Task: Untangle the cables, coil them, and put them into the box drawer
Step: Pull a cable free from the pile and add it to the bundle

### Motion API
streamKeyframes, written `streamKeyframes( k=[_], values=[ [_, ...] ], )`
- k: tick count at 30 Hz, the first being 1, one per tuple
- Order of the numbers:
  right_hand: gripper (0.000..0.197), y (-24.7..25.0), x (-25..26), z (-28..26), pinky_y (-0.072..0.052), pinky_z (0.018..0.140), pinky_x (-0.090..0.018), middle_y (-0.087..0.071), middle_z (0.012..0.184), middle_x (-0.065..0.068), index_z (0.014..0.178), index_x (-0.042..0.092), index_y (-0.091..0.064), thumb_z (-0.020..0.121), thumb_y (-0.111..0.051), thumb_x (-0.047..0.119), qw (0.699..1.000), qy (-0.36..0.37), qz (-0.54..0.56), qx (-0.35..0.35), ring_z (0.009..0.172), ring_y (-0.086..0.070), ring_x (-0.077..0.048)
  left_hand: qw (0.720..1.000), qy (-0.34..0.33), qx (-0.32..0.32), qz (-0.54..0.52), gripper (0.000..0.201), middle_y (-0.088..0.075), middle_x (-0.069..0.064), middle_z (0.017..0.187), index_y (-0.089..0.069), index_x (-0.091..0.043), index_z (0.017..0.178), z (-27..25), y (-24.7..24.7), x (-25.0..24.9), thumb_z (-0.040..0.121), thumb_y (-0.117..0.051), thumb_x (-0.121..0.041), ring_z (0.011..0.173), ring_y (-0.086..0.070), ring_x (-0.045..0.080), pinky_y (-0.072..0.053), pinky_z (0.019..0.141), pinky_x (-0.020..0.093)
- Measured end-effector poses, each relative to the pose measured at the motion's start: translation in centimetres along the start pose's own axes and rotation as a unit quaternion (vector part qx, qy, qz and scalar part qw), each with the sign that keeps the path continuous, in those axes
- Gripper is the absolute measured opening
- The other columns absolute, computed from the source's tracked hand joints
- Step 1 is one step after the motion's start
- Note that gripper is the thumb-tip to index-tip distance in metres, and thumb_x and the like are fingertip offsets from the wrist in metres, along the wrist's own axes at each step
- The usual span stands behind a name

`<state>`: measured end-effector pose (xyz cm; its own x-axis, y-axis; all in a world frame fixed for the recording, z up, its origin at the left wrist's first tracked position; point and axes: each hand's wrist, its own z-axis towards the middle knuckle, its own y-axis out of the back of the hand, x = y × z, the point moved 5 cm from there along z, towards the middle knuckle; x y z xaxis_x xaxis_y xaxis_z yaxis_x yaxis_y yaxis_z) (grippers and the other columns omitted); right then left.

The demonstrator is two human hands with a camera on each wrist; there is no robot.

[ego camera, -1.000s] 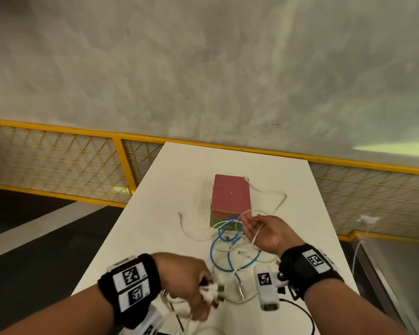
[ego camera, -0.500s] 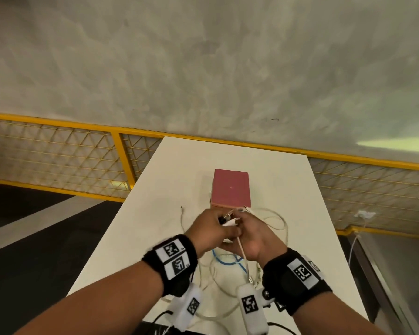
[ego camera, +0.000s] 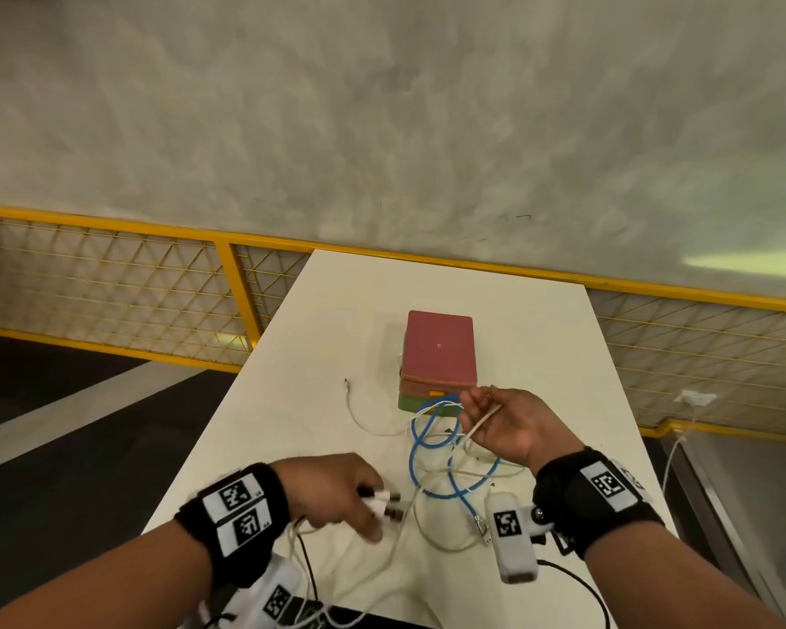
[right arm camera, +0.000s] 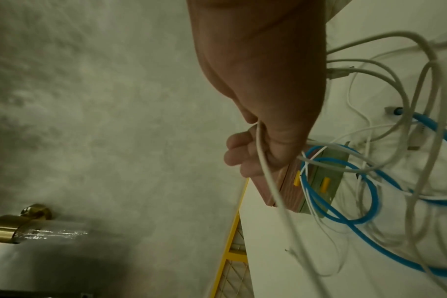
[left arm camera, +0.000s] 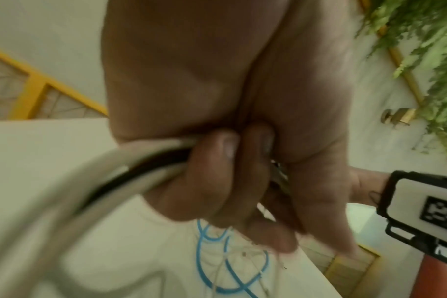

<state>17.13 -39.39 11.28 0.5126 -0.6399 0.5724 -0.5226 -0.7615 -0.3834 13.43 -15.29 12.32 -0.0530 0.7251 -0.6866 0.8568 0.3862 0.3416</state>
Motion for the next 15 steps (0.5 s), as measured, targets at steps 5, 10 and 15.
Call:
streamKeyframes(
  k=[5,10,15],
  values=[
    [0.029,-2.3,-2.3,-1.5,-0.048,0.084,-0.051,-0.071,0.077,-0.013,0.079,0.006,-0.057,0.099,-0.038,0.013,0.997,-0.004,-0.037,0.063,0.070,-0.075,-0.028,0.921,-0.124,-0.268,-0.253,0.023,-0.042,-0.006,0.054,-0.053,-0.014,0.075,0.8,3.8,-4.6,0.086,-0.073,-0.015,0.040,-0.030,0.007,-0.021,0.040,0.019],
    [0.024,-5.4,-3.5,-4.1,-0.038,0.104,-0.055,-0.070,0.094,-0.013,0.095,0.009,-0.069,0.091,-0.046,0.016,0.983,0.001,-0.110,0.144,0.091,-0.064,-0.030,0.913,-0.206,-0.262,-0.236,0.012,-0.070,-0.006,0.070,-0.071,-0.011,0.084,2.9,1.7,-8.6,0.083,-0.071,0.001,0.062,-0.065,0.005,-0.051,0.057,0.022],
    [0.029,-4.6,-2.3,-4.5,-0.037,0.105,-0.055,-0.068,0.102,-0.017,0.101,0.004,-0.068,0.091,-0.048,0.024,0.981,-0.025,-0.129,0.140,0.098,-0.062,-0.034,0.912,-0.223,-0.264,-0.221,0.009,-0.071,-0.001,0.073,-0.070,-0.011,0.084,3.4,0.6,-8.6,0.083,-0.070,-0.002,0.065,-0.065,0.005,-0.055,0.060,0.027]
  ],
)
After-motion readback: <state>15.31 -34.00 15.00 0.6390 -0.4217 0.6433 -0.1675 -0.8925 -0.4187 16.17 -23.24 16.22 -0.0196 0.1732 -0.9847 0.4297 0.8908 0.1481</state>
